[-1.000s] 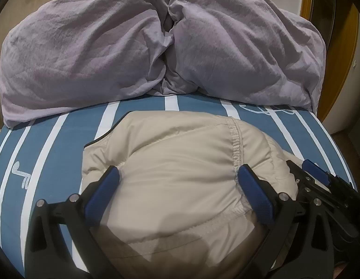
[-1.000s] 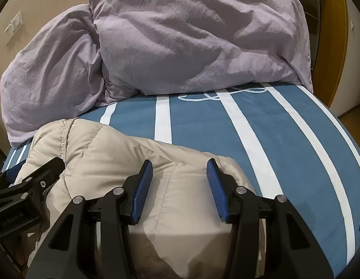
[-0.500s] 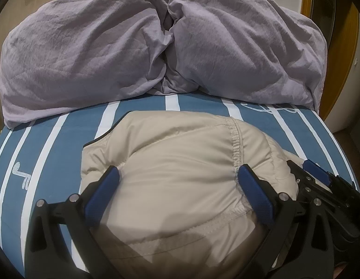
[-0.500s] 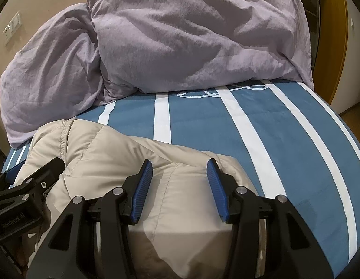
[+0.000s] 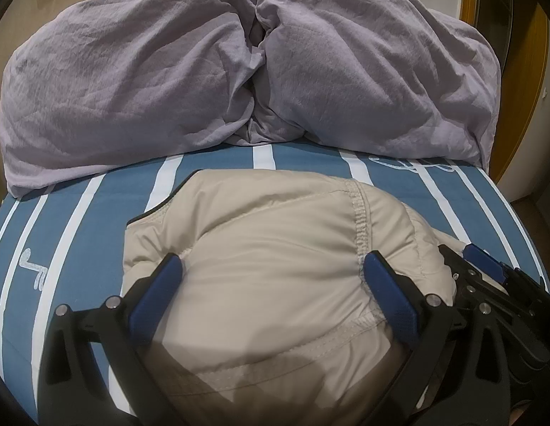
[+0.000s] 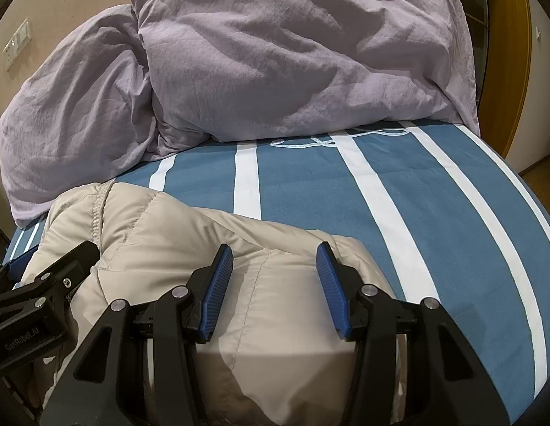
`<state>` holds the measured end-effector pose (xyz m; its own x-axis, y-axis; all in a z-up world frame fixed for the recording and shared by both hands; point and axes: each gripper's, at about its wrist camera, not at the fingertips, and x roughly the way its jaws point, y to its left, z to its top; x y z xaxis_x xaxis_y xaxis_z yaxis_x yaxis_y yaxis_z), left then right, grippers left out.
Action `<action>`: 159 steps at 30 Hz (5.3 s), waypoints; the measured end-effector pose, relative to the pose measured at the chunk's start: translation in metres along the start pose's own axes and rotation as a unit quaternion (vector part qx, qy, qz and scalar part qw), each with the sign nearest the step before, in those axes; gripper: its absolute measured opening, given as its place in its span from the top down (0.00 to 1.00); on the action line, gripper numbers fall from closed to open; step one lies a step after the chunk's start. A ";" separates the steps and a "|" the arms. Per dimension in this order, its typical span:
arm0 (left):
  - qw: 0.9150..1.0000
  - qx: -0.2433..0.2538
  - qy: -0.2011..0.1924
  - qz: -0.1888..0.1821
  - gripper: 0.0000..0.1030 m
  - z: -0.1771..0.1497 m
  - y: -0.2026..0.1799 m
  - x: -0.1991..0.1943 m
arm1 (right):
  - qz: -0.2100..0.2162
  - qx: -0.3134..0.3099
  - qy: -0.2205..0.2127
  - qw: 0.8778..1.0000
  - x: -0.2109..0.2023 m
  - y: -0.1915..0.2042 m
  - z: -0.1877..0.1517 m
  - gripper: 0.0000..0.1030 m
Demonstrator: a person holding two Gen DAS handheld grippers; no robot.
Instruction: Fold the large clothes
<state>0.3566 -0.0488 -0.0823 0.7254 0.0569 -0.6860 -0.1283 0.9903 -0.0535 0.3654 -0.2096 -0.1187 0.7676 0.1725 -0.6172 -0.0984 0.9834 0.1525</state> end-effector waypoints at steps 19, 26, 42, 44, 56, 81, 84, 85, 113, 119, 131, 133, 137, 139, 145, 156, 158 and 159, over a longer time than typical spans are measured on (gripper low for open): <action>1.000 0.021 0.018 0.015 0.02 0.004 -0.003 -0.011 | -0.031 -0.021 0.040 0.999 -0.002 0.009 0.005 0.50; 1.000 -0.003 0.001 -0.002 0.02 -0.013 0.007 -0.058 | 0.009 -0.001 0.005 1.000 -0.060 -0.006 -0.009 0.50; 0.999 0.034 -0.003 0.014 0.02 -0.052 -0.008 -0.070 | 0.001 -0.007 0.013 1.000 -0.064 0.001 -0.051 0.43; 0.999 0.037 -0.004 0.017 0.02 -0.053 -0.009 -0.069 | -0.001 -0.007 0.011 1.000 -0.063 0.002 -0.053 0.43; 0.999 0.042 -0.006 0.018 0.02 -0.057 -0.009 -0.068 | -0.008 -0.001 -0.004 1.000 -0.062 0.002 -0.061 0.43; 0.998 -0.039 0.048 -0.023 0.02 -0.024 0.046 -0.079 | 0.075 0.088 0.074 0.991 -0.060 -0.060 -0.019 0.16; 0.995 -0.066 0.061 -0.032 0.02 -0.020 0.062 -0.075 | 0.113 0.115 0.112 0.981 -0.046 -0.071 -0.018 0.11; 0.994 -0.075 0.067 -0.039 0.02 -0.019 0.067 -0.073 | 0.123 0.120 0.120 0.978 -0.044 -0.073 -0.019 0.08; 0.915 -0.261 0.167 -0.256 0.03 -0.042 0.108 -0.008 | 0.289 0.230 0.248 0.896 0.009 -0.077 -0.045 0.01; 0.910 -0.260 0.168 -0.275 0.17 -0.032 0.116 -0.010 | 0.326 0.253 0.229 0.882 0.008 -0.079 -0.046 0.21; 0.926 -0.252 0.135 -0.246 0.22 0.019 0.165 -0.004 | 0.354 0.248 0.208 0.877 0.031 -0.017 0.000 0.40; 0.928 -0.255 0.129 -0.237 0.22 0.025 0.176 -0.003 | 0.355 0.245 0.209 0.878 0.037 -0.006 0.008 0.40; 0.934 -0.261 0.115 -0.213 0.22 0.032 0.198 0.003 | 0.356 0.233 0.216 0.879 0.048 0.017 0.019 0.40; 0.938 -0.261 0.113 -0.196 0.21 0.032 0.205 0.008 | 0.343 0.228 0.221 0.884 0.053 0.025 0.018 0.36; 0.958 -0.228 0.100 -0.143 0.14 0.034 0.203 0.006 | 0.296 0.196 0.228 0.906 0.044 0.022 0.019 0.23; 0.995 -0.103 -0.005 0.003 0.12 0.073 0.165 -0.037 | 0.190 0.112 0.153 0.963 0.005 0.022 0.054 0.23; 0.996 -0.082 -0.025 0.017 0.10 0.076 0.152 -0.041 | 0.152 0.087 0.108 0.979 -0.008 0.031 0.065 0.23; 0.997 -0.070 -0.032 0.021 0.10 0.075 0.146 -0.042 | 0.140 0.076 0.086 0.984 -0.013 0.036 0.070 0.23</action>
<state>0.3586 0.1033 -0.0068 0.7583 0.1104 -0.6425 -0.2498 0.9595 -0.1299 0.3961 -0.1806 -0.0508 0.6051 0.4545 -0.6537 -0.1839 0.8787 0.4406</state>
